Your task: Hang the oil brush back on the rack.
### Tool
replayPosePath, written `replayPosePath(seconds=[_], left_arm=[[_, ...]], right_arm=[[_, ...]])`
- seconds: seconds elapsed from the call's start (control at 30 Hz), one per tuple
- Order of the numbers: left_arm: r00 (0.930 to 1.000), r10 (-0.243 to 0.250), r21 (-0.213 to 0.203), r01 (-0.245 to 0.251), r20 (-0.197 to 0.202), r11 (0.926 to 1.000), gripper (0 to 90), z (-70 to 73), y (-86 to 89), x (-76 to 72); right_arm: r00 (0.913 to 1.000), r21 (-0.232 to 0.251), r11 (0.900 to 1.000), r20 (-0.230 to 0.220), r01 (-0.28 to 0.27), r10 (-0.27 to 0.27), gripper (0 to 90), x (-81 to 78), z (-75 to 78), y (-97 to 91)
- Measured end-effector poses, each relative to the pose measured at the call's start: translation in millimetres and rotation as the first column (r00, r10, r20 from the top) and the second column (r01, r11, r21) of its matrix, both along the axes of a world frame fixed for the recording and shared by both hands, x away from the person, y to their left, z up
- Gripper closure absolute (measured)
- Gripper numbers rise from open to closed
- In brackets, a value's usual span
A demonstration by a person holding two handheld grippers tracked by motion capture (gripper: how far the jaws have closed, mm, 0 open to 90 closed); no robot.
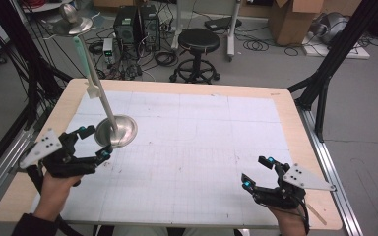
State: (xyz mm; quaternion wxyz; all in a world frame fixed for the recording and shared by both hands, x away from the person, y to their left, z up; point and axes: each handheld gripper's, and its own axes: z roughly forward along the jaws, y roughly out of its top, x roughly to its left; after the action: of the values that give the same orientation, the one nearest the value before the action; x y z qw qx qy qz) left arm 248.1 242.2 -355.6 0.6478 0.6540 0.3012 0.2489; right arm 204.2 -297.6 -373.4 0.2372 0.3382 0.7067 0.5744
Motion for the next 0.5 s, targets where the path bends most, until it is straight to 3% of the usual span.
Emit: replayPosePath(seconds=[0.1, 0.17, 0.2, 0.23, 0.5], left_arm=[[0.9992, -0.035, -0.032, 0.035, -0.017, 0.9989, 15.1, -17.6, -6.8, -6.2], [0.9957, -0.074, -0.005, 0.074, -0.055, 0.9973, 15.1, -23.5, -9.3, -5.6], [0.9961, -0.070, 0.004, 0.071, -0.054, 0.9975, 15.1, -25.1, -9.6, -6.6], [0.9960, -0.071, -0.023, 0.070, -0.054, 0.9973, 15.3, -27.7, -9.1, -7.9], [0.9961, -0.065, -0.010, 0.065, -0.060, 0.9978, 15.4, -32.9, -9.4, -7.7]], right_arm=[[0.9992, 0.006, 0.9992, 0.000, 0.040, -0.040, 18.2, -5.0, -3.2, -8.3], [0.9989, 0.008, 0.9989, -0.001, 0.047, -0.047, 18.2, -6.1, -3.7, -9.4], [0.9984, 0.011, 0.9984, 0.004, 0.056, -0.056, 18.2, -7.1, -3.9, -10.0], [0.9975, 0.011, 0.9975, 0.010, 0.069, -0.069, 18.2, -9.3, -4.2, -10.3], [0.9967, 0.001, 0.9967, 0.003, 0.082, -0.082, 18.2, -11.4, -6.8, -11.9]])
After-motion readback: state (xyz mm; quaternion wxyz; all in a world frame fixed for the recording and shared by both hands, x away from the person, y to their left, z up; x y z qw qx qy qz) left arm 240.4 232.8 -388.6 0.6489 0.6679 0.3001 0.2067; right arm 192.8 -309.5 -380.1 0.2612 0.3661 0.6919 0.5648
